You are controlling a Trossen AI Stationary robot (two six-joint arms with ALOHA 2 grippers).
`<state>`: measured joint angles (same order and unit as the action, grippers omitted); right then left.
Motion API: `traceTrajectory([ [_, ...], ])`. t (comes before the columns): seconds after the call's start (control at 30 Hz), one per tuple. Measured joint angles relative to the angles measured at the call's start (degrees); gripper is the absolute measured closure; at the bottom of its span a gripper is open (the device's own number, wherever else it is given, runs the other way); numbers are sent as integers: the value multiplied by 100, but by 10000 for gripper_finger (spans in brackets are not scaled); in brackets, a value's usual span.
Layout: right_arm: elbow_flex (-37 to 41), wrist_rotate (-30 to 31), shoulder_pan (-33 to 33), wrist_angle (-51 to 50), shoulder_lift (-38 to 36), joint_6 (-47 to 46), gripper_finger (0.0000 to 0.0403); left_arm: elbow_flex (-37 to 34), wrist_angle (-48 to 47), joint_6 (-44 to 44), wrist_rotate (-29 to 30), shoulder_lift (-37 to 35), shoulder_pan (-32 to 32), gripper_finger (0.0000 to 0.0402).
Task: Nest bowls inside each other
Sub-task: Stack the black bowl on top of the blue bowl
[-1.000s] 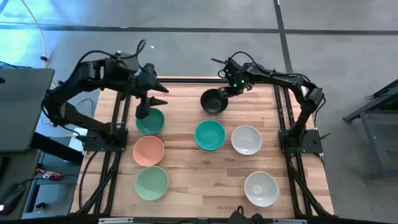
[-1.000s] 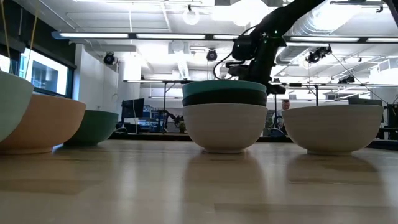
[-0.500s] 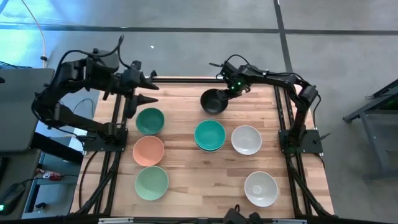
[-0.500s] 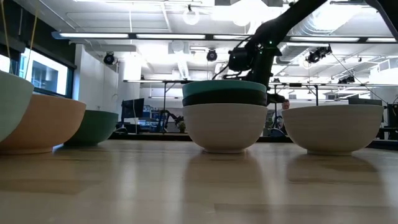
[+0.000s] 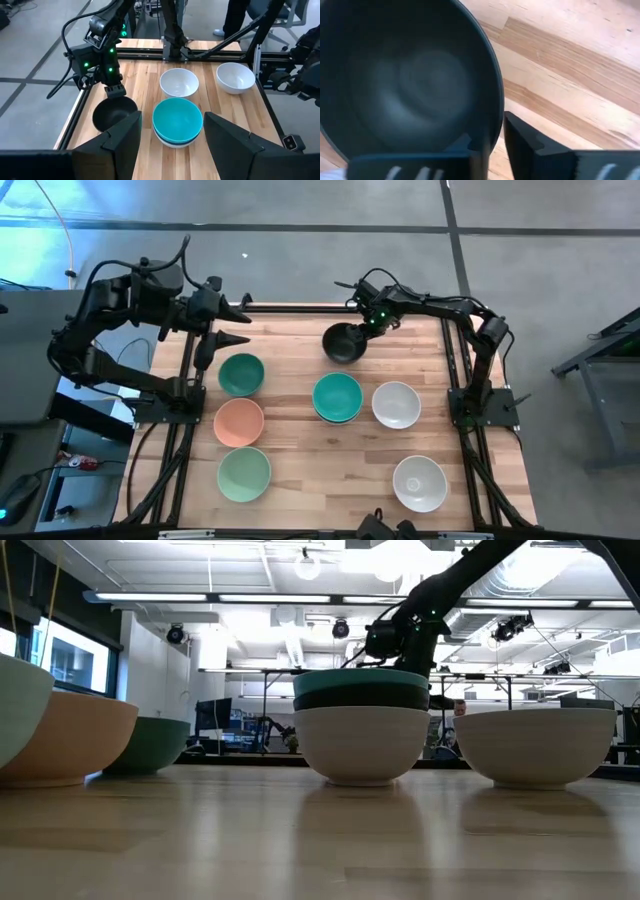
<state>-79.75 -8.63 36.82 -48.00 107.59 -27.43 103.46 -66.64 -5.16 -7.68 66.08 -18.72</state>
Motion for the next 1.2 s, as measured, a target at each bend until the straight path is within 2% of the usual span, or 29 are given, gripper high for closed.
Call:
traceTrajectory([
  [0.1,0,12,-25,6,0,127,396,0,1,1,0,4,0,197],
  [0.63,-114,47,-57,-292,-2,93,402,0,-1,1,-3,4,0,197],
  [0.93,-1367,151,-84,-1129,-7,301,402,0,-5,-1,-4,4,0,197],
  [1.2,-2241,90,-446,-2412,-11,331,403,0,-130,-1,-4,4,0,197],
])
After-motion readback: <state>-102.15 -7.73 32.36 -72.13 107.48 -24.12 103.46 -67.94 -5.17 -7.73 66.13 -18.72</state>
